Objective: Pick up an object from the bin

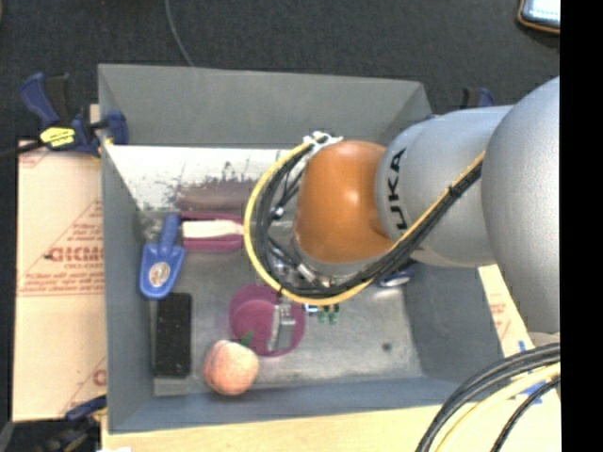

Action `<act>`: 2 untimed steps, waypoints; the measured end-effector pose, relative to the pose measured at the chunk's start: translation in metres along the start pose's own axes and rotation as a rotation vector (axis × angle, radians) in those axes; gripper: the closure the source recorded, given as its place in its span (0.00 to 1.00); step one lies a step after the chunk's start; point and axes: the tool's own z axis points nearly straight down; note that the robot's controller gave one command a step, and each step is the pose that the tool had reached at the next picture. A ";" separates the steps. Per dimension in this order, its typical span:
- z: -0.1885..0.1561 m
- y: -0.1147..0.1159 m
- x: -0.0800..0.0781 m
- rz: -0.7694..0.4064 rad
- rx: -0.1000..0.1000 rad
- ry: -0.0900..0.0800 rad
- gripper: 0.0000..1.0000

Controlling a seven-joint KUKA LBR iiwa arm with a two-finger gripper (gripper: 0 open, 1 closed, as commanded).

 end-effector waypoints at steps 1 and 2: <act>0.000 0.000 0.000 0.001 0.000 0.000 1.00; 0.000 0.000 0.000 0.001 0.000 0.000 1.00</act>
Offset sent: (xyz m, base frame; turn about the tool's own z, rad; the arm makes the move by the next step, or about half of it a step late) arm 0.0000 0.0000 0.0000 0.0000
